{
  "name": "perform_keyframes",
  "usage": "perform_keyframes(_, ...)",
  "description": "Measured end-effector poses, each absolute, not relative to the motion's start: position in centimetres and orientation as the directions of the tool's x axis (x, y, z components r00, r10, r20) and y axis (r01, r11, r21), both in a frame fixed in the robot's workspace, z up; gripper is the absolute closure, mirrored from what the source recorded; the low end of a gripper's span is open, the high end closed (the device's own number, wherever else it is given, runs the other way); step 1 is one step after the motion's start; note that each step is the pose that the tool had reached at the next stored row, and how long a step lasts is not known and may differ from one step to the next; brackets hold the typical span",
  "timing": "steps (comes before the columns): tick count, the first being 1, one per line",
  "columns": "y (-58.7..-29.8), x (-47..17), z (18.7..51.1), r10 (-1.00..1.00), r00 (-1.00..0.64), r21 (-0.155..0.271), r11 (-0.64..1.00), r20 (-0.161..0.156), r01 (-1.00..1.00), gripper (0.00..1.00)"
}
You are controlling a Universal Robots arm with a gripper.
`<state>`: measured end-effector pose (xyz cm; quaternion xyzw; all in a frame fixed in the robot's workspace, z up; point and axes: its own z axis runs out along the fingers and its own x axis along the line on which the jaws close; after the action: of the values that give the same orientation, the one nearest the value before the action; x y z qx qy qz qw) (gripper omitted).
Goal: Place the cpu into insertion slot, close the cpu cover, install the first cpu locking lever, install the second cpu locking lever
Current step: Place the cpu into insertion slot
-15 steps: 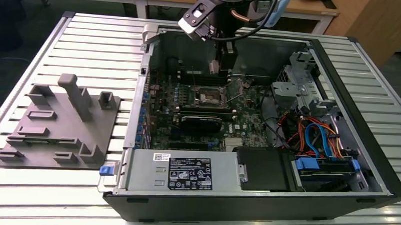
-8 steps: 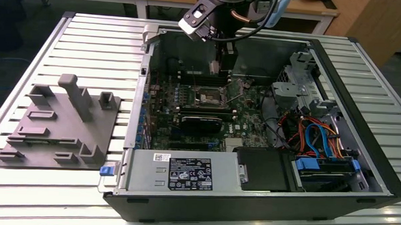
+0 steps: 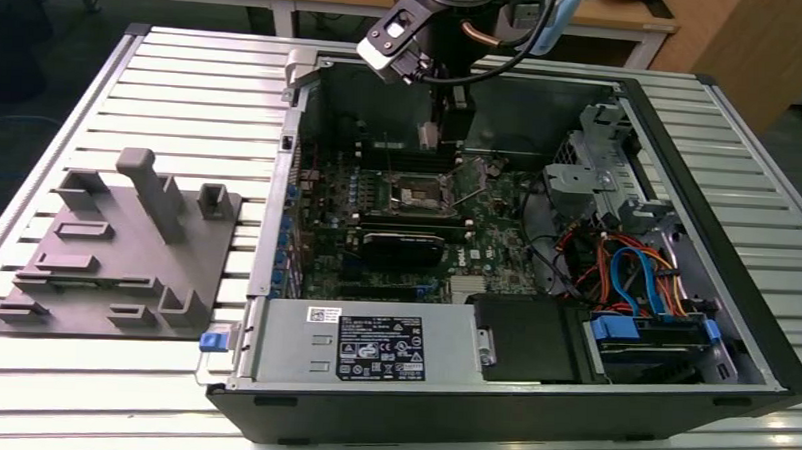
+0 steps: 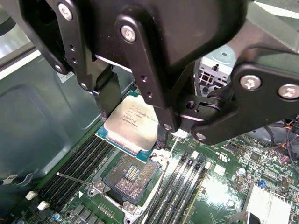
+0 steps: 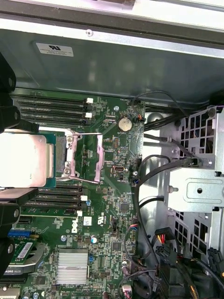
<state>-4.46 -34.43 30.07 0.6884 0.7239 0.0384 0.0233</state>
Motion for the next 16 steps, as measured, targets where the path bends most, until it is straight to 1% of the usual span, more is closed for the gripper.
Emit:
perform_keyframes(8, -34.4, -4.5, 30.0, 0.999, -0.051, 0.088, 0.049, 0.02, 0.995, 0.46)
perform_keyframes(16, -34.4, -4.5, 28.6, 0.999, -0.048, 0.087, 0.046, 0.019, 0.995, 0.46)
